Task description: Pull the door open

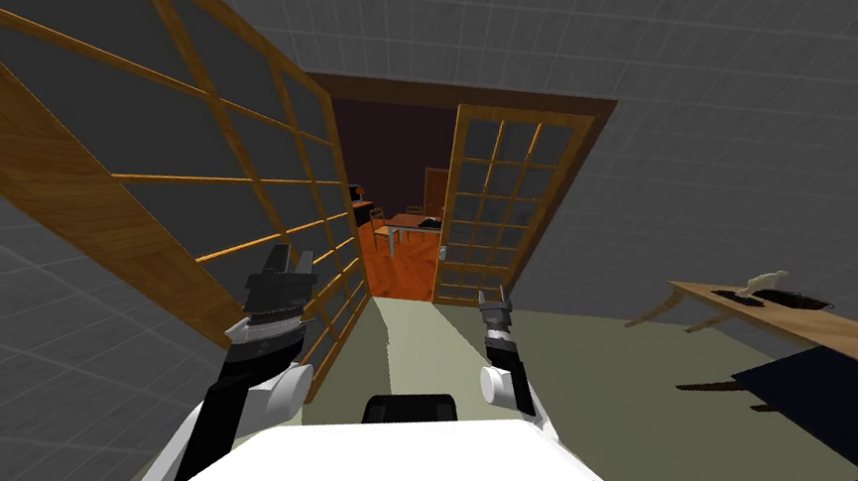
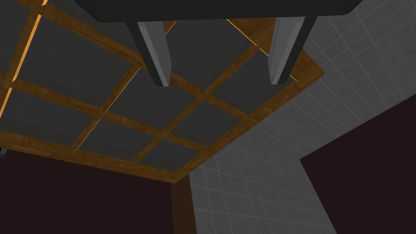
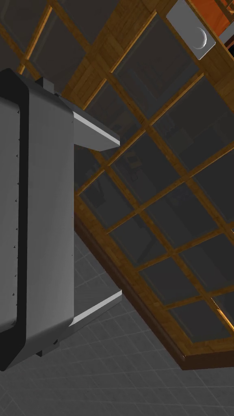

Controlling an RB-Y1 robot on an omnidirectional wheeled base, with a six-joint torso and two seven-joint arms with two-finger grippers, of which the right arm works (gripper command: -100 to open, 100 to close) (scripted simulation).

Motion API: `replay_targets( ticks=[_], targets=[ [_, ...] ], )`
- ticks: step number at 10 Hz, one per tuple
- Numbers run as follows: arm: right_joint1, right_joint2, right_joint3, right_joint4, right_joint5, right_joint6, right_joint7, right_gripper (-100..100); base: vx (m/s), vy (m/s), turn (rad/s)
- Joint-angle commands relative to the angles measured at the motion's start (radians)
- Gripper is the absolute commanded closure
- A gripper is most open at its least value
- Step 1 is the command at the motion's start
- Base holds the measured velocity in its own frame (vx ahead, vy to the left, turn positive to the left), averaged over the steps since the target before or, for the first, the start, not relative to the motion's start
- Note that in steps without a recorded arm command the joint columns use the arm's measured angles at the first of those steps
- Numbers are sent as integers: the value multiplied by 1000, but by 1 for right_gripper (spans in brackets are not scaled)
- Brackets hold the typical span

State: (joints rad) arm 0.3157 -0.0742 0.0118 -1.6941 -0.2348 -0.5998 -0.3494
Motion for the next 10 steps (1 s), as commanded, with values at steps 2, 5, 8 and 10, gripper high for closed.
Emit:
replay_targets(
  ticks=[2, 5, 8, 10],
  targets=[
    [-25, -10, -3, 68, -21, -18, -71, -100, 102, -10, 91],
    [-59, -19, -5, 152, -45, -39, -146, -100, 100, -11, 84],
    [-94, -26, -8, 238, -69, -59, -224, -100, 98, 4, 85],
    [-117, -30, -10, 295, -86, -73, -276, -100, 99, -5, 107]
  ],
)
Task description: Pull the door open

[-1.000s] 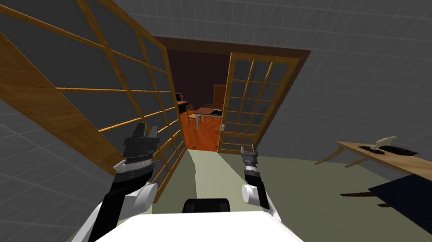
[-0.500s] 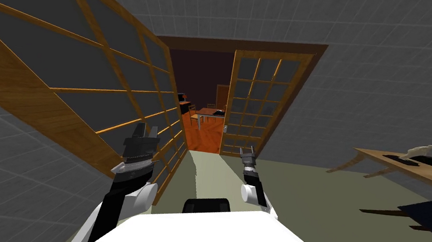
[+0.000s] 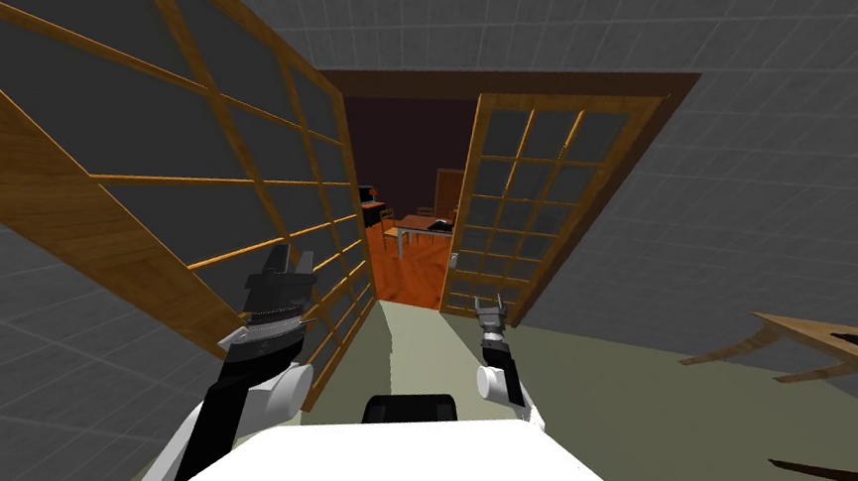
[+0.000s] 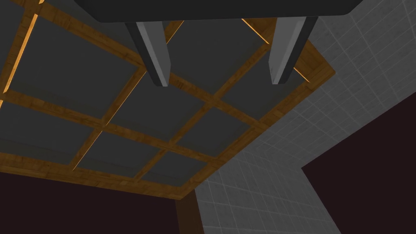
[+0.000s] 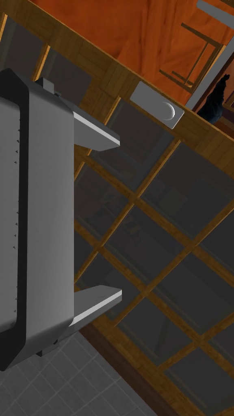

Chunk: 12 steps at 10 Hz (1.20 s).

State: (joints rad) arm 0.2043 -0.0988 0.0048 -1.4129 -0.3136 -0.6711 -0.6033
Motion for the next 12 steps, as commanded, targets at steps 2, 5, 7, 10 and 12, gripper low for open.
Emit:
replay_targets(
  ticks=[2, 5, 7, 10, 12],
  targets=[
    [-29, -9, -4, 71, -23, -16, -74, -100, 102, -13, 87],
    [-63, -15, -7, 154, -47, -36, -151, -100, 98, -12, 92],
    [-86, -18, -9, 212, -63, -50, -201, -100, 99, -11, 89],
    [-119, -22, -11, 295, -87, -70, -276, -100, 97, -24, 89],
    [-141, -24, -13, 347, -101, -83, -323, -100, 98, -11, 73]
  ],
)
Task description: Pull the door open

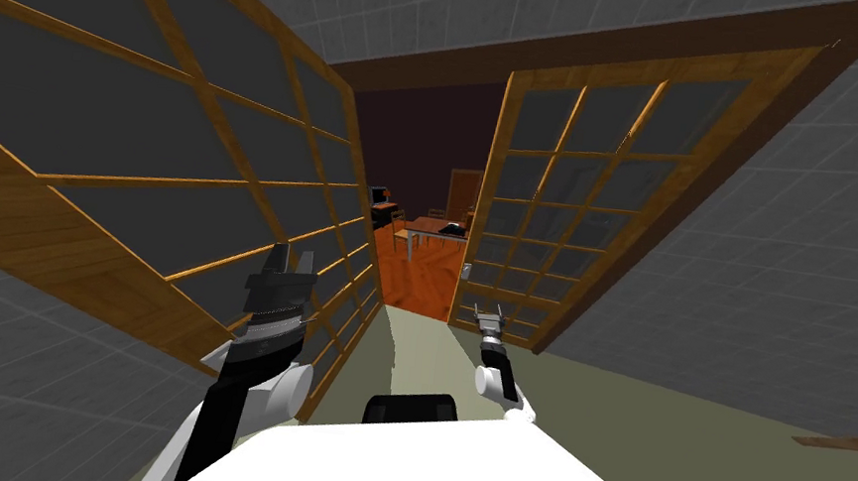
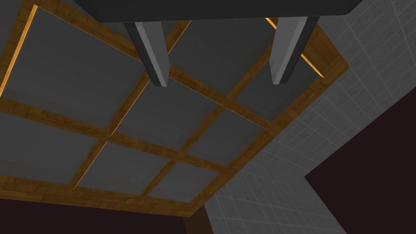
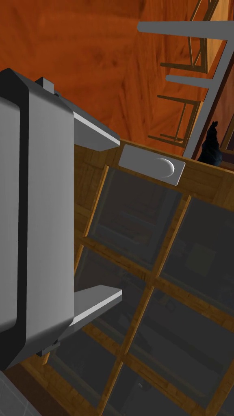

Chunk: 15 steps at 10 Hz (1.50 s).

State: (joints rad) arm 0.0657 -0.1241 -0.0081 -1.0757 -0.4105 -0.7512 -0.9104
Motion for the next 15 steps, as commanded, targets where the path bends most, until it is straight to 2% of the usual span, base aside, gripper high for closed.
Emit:
replay_targets(
  ticks=[1, 8, 15],
  targets=[
    [-13, 0, -1, 36, -12, -9, -40, -100, 97, -16, 83],
    [-81, -6, -6, 204, -60, -50, -192, -100, 92, -28, 80],
    [-135, -8, -10, 337, -97, -82, -313, -100, 80, -21, 60]
  ],
)
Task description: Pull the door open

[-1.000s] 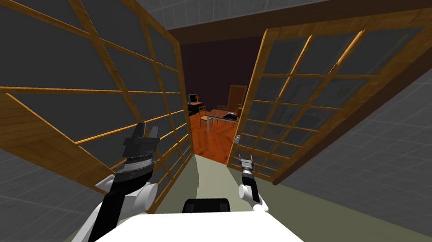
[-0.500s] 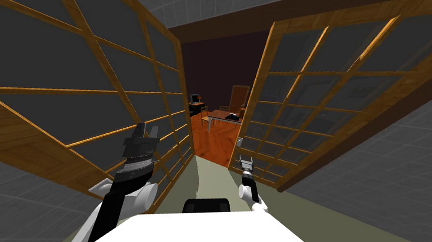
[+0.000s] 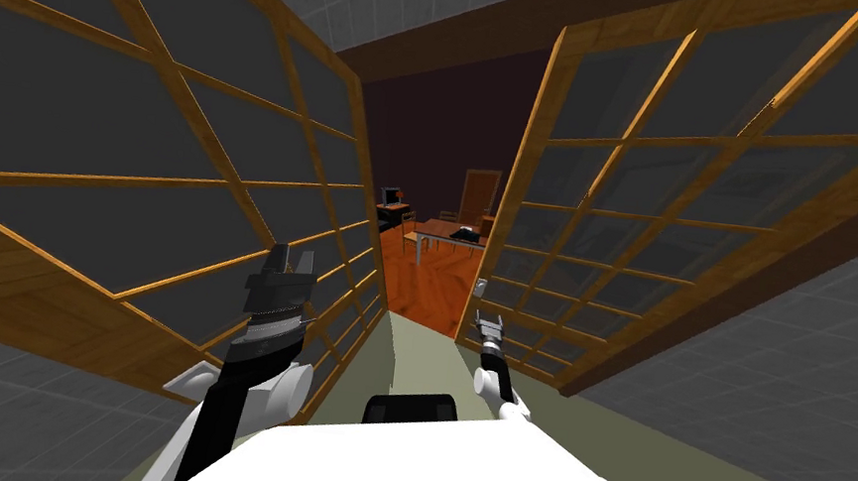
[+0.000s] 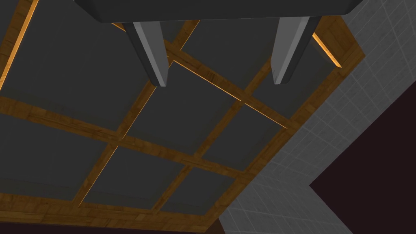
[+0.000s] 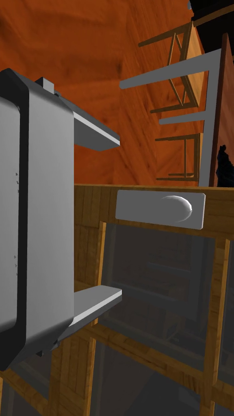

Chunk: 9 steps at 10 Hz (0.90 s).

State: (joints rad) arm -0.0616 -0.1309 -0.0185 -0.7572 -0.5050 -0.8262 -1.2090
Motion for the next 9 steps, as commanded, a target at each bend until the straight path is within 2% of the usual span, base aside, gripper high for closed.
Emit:
replay_targets(
  ticks=[1, 7, 8, 9],
  targets=[
    [-14, -2, 0, 35, -7, -11, -29, -100, 68, -31, 45],
    [-54, -3, -3, 133, -35, -34, -117, -100, 66, -28, 50],
    [-56, -3, -3, 139, -37, -36, -122, -100, 64, -25, 41],
    [-49, -2, -4, 122, -35, -29, -112, -100, 24, -9, 6]
  ],
)
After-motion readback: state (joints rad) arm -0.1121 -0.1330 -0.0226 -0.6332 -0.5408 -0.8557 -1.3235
